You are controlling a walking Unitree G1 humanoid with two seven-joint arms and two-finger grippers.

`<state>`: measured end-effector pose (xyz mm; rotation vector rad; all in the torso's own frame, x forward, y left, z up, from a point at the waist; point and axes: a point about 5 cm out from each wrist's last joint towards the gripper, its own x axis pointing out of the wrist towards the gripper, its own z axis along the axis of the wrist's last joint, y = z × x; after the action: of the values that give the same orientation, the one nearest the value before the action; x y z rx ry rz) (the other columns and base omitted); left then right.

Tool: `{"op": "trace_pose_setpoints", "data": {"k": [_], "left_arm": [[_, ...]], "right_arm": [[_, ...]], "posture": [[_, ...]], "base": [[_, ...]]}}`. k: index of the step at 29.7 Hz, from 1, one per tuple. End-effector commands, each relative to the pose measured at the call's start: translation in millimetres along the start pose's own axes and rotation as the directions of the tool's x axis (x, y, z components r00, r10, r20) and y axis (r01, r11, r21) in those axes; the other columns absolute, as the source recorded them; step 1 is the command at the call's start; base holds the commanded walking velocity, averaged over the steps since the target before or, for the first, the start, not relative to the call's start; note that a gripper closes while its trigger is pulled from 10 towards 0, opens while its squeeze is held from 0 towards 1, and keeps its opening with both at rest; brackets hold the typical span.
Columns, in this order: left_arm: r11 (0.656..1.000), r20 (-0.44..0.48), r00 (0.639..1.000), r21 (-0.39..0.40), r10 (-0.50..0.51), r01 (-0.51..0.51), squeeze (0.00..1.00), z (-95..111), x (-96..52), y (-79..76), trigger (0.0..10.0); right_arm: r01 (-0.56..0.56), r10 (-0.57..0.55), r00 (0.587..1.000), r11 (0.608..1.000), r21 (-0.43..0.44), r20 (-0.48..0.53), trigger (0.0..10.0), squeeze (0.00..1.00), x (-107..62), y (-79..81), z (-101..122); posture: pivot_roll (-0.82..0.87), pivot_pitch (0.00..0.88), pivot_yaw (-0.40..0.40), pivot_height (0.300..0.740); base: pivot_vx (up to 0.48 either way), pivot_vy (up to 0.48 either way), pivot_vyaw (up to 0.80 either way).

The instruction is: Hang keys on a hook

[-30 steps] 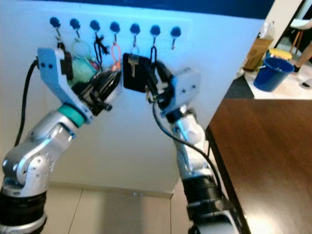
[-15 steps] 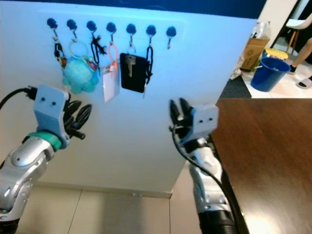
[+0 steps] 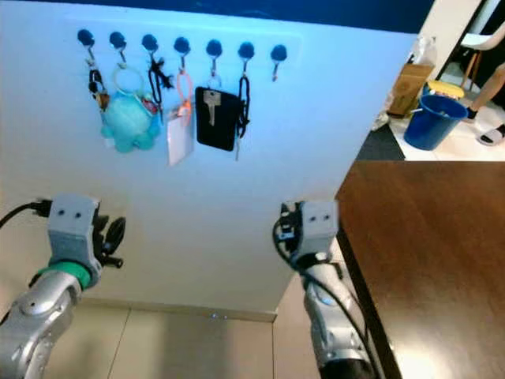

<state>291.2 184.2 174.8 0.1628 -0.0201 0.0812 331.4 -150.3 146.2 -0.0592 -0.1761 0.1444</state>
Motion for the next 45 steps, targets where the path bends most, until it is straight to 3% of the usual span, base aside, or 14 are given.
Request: {"op": "trace_pose_setpoints", "data": {"k": [1,6,12,19,23,25,28,29,30,32,36,39,40,45], "left_arm": [[0.996,0.002,1.000,0.084,0.020,-0.020,0.00,-10,-0.1,2.0,10.0],[0.988,-0.009,1.000,0.153,0.001,0.000,0.02,-23,1.9,-2.0,10.0],[0.987,-0.007,0.997,0.137,-0.081,0.082,0.00,-30,5.8,-12.9,10.0],[0.994,-0.015,0.999,0.107,-0.028,0.030,0.00,-35,6.7,-7.0,10.0],[0.999,-0.068,0.998,0.053,0.013,-0.009,0.00,-50,7.9,2.5,10.0],[0.999,-0.068,0.998,0.053,0.013,-0.009,0.00,-50,7.9,2.5,10.0],[0.996,-0.140,0.987,0.062,0.078,-0.070,0.00,-63,-18.1,8.3,10.0],[0.996,-0.140,0.987,0.062,0.078,-0.070,0.00,-63,-18.1,8.3,10.0],[0.994,-0.134,0.988,0.087,0.081,-0.070,0.00,-64,-32.6,8.8,10.0],[0.994,-0.129,0.989,0.092,0.079,-0.067,0.00,-65,-35.5,9.2,10.0],[0.985,-0.040,0.997,0.159,0.070,-0.063,0.00,-58,-22.1,6.7,10.0],[0.986,-0.049,0.996,0.152,0.075,-0.067,0.00,-62,-18.0,7.2,10.0],[0.986,-0.049,0.996,0.153,0.073,-0.064,0.00,-64,-9.7,8.0,10.0],[0.986,-0.052,0.996,0.155,0.066,-0.057,0.00,-64,-7.0,7.3,10.0]], "right_arm": [[-0.010,0.009,0.999,1.000,-0.018,-0.049,10.0,0.00,-6.7,5.3,-13],[0.030,-0.032,0.998,0.999,-0.028,-0.049,10.0,0.00,-7.9,2.5,-16],[0.057,-0.057,0.998,0.997,-0.049,-0.011,10.0,0.00,-10.3,1.4,-15],[0.046,-0.046,0.999,0.999,-0.024,-0.010,10.0,0.00,-11.5,2.4,-17],[-0.025,0.019,0.990,0.999,-0.039,-0.141,10.0,0.00,-24.3,8.7,-36],[-0.025,0.019,0.990,0.999,-0.039,-0.141,10.0,0.00,-24.3,8.7,-36],[-0.087,0.082,0.983,0.996,-0.028,-0.163,10.0,0.00,-44.3,16.1,-42],[-0.087,0.082,0.983,0.996,-0.028,-0.163,10.0,0.00,-44.3,16.1,-42],[-0.095,0.092,0.981,0.995,-0.007,-0.170,10.0,0.00,-53.9,20.9,-43],[-0.095,0.094,0.981,0.995,-0.002,-0.169,10.0,0.00,-57.0,22.2,-43],[-0.107,0.105,0.984,0.994,-0.008,-0.142,10.0,0.00,-55.7,26.0,-45],[-0.125,0.121,0.984,0.992,-0.021,-0.130,10.0,0.00,-53.7,28.2,-44],[-0.132,0.127,0.986,0.990,-0.045,-0.111,10.0,0.00,-49.9,30.0,-42],[-0.129,0.123,0.987,0.990,-0.052,-0.107,10.0,0.00,-48.6,30.0,-42]], "posture": [[0.05,0.083,0.053,0.740],[0.04,0.067,0.073,0.740],[0.03,0.039,0.087,0.740],[0.02,0.023,0.087,0.740],[0.05,0.000,0.068,0.740],[0.05,0.000,0.068,0.740],[0.04,0.000,0.068,0.740],[0.04,0.000,0.068,0.740],[0.04,0.000,0.050,0.740],[0.04,0.000,0.050,0.740],[0.03,0.000,0.055,0.740],[0.03,0.000,0.058,0.740],[0.02,0.000,0.062,0.740],[0.02,0.000,0.063,0.740]], "base": [[0.000,0.000,0.00],[0.000,0.000,0.00],[0.000,0.000,0.00],[0.000,0.000,0.00],[0.000,0.000,0.00],[0.000,0.000,0.00],[0.000,0.000,0.00],[0.000,0.000,0.00],[0.000,0.000,0.00],[0.000,0.000,0.00],[0.000,0.000,0.00],[0.000,0.000,0.00],[0.000,0.000,0.00],[0.000,0.000,0.00]]}}
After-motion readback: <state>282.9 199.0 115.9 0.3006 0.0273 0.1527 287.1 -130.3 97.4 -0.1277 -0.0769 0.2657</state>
